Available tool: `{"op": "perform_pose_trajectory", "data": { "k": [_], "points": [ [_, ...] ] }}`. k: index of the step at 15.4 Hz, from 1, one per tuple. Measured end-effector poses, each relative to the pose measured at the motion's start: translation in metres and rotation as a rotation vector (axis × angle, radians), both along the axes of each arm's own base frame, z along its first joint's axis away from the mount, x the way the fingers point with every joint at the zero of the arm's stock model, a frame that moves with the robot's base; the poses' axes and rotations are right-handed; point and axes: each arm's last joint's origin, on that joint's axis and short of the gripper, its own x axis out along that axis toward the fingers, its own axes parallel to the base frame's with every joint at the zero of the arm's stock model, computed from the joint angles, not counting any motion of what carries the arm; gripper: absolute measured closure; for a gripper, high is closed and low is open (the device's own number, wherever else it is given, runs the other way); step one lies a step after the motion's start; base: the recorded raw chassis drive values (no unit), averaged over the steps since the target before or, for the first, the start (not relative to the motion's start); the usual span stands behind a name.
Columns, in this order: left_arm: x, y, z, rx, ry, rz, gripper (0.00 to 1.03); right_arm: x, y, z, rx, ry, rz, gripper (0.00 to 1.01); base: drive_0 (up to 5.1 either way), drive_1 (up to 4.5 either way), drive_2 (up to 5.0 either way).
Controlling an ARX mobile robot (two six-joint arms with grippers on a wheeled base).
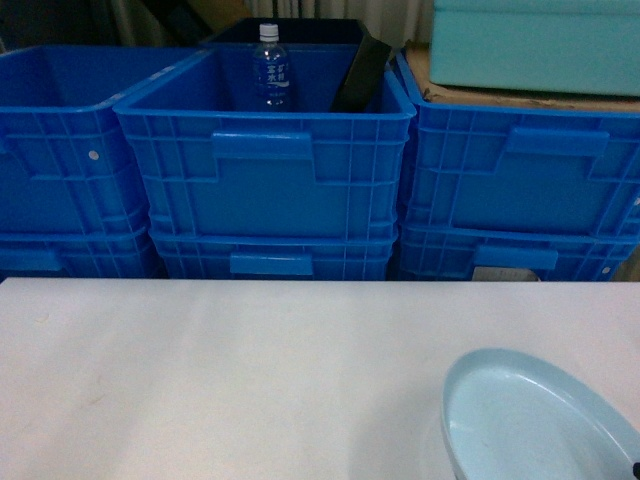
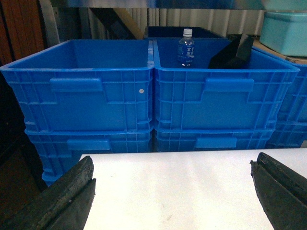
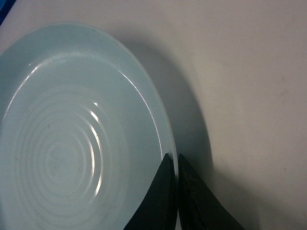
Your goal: Place blue tray on left shelf second layer neatly
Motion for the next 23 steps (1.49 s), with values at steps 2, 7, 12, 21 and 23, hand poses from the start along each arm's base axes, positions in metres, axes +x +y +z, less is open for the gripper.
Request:
{"op": "perform_pose_trajectory", "data": {
  "k": [2, 7, 12, 21, 23],
  "points": [
    [0.000, 0.000, 0.000, 0.000, 0.000, 0.000, 0.05, -0.010, 0.011, 0.017, -0.002, 0.037, 0.011, 0.99, 0.0, 0.00, 0.0],
    [0.000, 0.000, 0.000, 0.000, 0.000, 0.000, 0.05, 0.011, 0.032, 0.122, -0.188, -0.284, 0.082, 0.99, 0.0, 0.00, 0.0],
    [0.000, 0.000, 0.000, 0.000, 0.000, 0.000, 0.05, -0.006, 0.040, 0.202, -0.426, -0.668, 0.020, 0.99, 0.0, 0.00, 0.0],
    [0.000, 0.000, 0.000, 0.000, 0.000, -0.001, 0.05, -0.044, 0.057, 0.206, -0.489, -0.748, -0.115, 0.99, 0.0, 0.00, 0.0],
    [0.000, 0.000, 0.000, 0.000, 0.000, 0.000, 0.05, -0.042, 0.050, 0.205, -0.499, -0.777, -0.160, 0.99, 0.0, 0.00, 0.0]
  ]
}}
